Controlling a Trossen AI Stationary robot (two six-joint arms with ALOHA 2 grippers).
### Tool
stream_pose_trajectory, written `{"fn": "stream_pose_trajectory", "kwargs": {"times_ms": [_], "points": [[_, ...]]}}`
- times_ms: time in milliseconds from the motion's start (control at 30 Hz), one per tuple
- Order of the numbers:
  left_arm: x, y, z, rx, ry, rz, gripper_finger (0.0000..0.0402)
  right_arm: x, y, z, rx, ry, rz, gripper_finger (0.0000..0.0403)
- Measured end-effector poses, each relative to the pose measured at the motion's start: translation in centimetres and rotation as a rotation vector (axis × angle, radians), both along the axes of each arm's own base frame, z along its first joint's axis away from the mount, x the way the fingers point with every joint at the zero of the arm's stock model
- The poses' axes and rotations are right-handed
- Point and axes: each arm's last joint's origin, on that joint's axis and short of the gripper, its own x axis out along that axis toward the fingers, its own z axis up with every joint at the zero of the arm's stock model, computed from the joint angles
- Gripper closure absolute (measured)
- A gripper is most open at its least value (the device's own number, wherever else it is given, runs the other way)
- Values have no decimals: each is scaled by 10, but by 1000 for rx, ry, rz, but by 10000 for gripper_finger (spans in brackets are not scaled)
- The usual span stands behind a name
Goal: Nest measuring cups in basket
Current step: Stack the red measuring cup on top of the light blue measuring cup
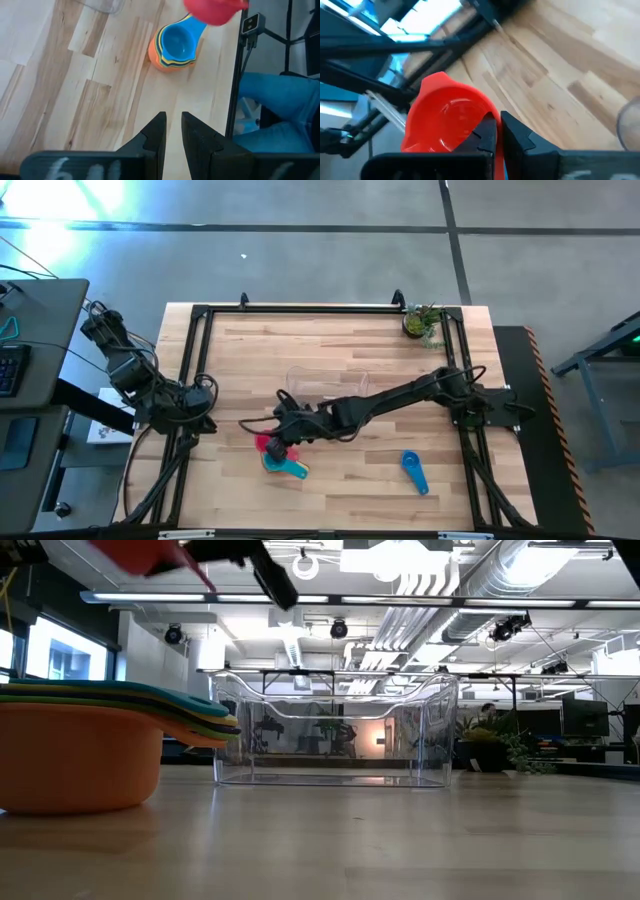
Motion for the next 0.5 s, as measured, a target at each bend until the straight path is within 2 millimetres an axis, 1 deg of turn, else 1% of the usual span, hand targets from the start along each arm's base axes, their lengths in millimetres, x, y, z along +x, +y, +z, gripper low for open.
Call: {"fn": "stream_pose_trajectory", "kwargs": {"times_ms": [233,500], "points": [[0,0,0,7,-1,5,351,5,7,-30,34,93,-4,398],[0,0,0,-1,3,18,351,6,15,-53,67,165,23,398]]}}
